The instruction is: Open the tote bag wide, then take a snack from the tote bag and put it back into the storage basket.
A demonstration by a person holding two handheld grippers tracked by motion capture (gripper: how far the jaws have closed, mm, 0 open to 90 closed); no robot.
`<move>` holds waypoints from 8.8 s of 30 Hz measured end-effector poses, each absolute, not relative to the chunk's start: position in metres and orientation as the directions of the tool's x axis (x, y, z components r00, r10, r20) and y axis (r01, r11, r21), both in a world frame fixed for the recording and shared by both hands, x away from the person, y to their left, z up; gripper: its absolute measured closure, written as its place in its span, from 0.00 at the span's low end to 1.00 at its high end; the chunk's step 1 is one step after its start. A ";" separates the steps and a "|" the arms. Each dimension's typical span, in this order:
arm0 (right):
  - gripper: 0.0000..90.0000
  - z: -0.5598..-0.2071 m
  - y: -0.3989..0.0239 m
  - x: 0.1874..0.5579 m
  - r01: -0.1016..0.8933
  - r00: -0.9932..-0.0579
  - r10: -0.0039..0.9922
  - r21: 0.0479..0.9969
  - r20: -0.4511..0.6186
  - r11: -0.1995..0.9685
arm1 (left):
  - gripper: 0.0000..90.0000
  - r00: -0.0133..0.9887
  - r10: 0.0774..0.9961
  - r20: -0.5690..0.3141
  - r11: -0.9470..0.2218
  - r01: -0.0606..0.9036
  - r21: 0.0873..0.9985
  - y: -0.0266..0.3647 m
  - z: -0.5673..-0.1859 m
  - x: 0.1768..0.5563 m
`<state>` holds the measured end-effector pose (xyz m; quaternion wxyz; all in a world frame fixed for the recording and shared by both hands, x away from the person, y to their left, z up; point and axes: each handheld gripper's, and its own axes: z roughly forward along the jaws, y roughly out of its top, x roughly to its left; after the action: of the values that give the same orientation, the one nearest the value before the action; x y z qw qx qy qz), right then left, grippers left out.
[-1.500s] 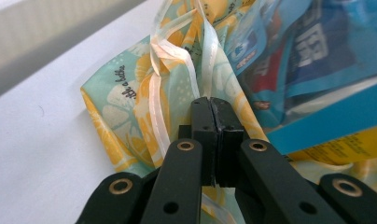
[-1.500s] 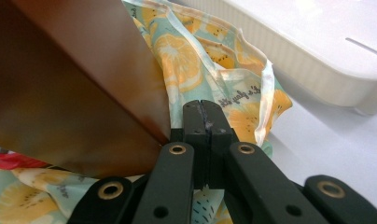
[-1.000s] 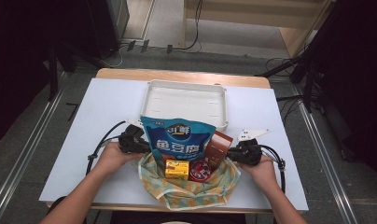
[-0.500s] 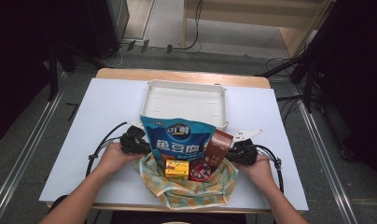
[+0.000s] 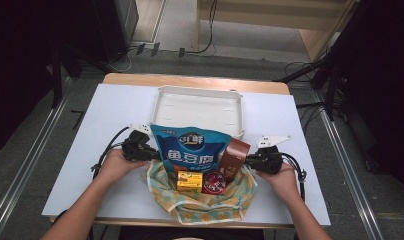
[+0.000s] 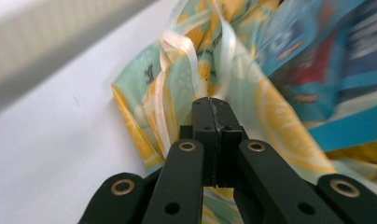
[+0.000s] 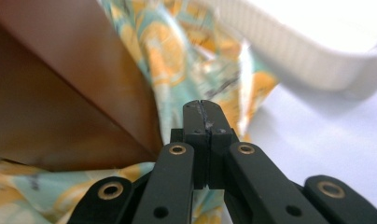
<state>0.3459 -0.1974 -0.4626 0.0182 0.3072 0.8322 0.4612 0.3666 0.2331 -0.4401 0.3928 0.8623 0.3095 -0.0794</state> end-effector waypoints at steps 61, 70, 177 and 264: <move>1.00 -0.472 -0.165 0.375 0.454 -0.876 0.381 0.776 0.297 0.437 | 1.00 0.804 0.408 -0.433 -0.563 0.594 0.574 0.200 -0.466 0.385; 1.00 -0.473 -0.164 0.375 0.469 -0.866 0.400 0.763 0.299 0.445 | 0.98 0.814 0.418 -0.403 -0.571 0.580 0.580 0.201 -0.464 0.383; 0.57 -0.440 -0.223 0.365 0.570 -0.699 0.661 0.771 0.273 0.284 | 0.62 0.937 0.256 -0.236 -0.611 0.347 0.712 0.187 -0.310 0.342; 0.57 -0.441 -0.219 0.366 0.571 -0.708 0.648 0.768 0.281 0.291 | 1.00 0.851 0.495 -0.174 -0.387 0.396 0.833 0.232 -0.229 0.343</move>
<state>0.3656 -0.2191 -0.4411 0.0423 0.3799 0.8023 0.4584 0.3434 0.2317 -0.2291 0.4846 0.8311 0.2681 0.0515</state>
